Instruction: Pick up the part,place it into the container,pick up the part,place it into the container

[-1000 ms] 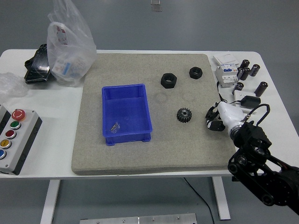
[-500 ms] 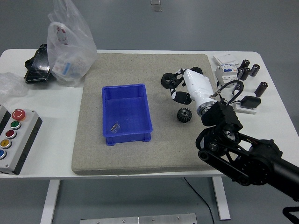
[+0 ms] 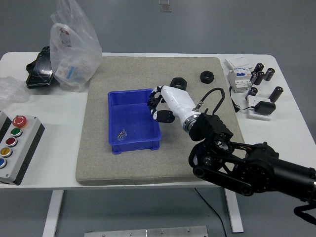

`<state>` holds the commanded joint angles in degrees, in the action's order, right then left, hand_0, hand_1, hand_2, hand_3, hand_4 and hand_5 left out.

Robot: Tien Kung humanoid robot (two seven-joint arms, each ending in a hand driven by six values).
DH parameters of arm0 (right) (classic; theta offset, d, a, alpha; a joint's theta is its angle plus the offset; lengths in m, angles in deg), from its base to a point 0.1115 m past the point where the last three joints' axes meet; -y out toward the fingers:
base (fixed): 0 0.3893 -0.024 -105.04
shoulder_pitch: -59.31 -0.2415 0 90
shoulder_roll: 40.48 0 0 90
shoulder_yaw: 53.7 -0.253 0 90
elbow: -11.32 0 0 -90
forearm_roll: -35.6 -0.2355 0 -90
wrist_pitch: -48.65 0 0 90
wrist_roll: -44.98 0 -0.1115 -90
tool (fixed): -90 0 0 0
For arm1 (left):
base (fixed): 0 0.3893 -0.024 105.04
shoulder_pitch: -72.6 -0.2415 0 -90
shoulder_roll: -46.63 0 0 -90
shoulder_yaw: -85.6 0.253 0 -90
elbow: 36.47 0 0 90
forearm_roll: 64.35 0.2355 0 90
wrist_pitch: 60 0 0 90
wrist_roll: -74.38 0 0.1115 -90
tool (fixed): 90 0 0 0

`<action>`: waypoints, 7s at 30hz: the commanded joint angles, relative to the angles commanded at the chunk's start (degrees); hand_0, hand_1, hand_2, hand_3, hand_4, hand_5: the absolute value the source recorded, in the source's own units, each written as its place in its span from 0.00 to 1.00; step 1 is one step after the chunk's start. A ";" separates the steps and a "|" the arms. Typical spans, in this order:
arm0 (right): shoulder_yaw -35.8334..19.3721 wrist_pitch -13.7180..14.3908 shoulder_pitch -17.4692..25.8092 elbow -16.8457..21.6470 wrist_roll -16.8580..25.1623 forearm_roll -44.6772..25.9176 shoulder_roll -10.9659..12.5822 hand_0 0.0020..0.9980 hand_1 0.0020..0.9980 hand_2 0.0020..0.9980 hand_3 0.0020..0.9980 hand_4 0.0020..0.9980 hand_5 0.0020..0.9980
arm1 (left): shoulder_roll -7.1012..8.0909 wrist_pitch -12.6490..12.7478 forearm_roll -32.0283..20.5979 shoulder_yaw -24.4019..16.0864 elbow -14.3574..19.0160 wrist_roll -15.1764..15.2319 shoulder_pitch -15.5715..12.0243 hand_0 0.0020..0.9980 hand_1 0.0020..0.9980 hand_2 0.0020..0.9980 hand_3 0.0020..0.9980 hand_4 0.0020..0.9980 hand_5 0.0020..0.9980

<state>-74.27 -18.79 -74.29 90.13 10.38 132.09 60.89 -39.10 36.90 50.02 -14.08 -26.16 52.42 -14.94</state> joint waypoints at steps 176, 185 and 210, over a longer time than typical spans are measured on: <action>-14.44 -16.80 4.20 -0.06 -2.38 5.97 4.96 0.32 0.61 0.48 0.46 0.71 0.05 | -0.34 2.21 -4.18 1.81 0.00 5.66 -0.40 0.75 0.69 0.60 0.69 0.52 0.00; -10.43 -13.54 0.99 0.27 -2.38 9.73 2.13 0.35 0.70 0.76 0.73 0.72 0.22 | -0.33 2.16 -4.01 1.73 0.00 5.47 -0.46 0.75 0.69 0.60 0.69 0.52 0.00; -9.81 -22.80 1.26 -12.95 -2.38 3.69 1.83 0.42 0.79 0.85 0.94 0.88 0.35 | -0.33 1.93 -3.64 1.35 0.00 5.11 -0.51 0.75 0.69 0.60 0.68 0.51 0.00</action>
<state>-84.09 -41.59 -73.02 77.18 8.00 135.78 62.72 -39.42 38.83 46.38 -12.73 -26.16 57.53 -15.45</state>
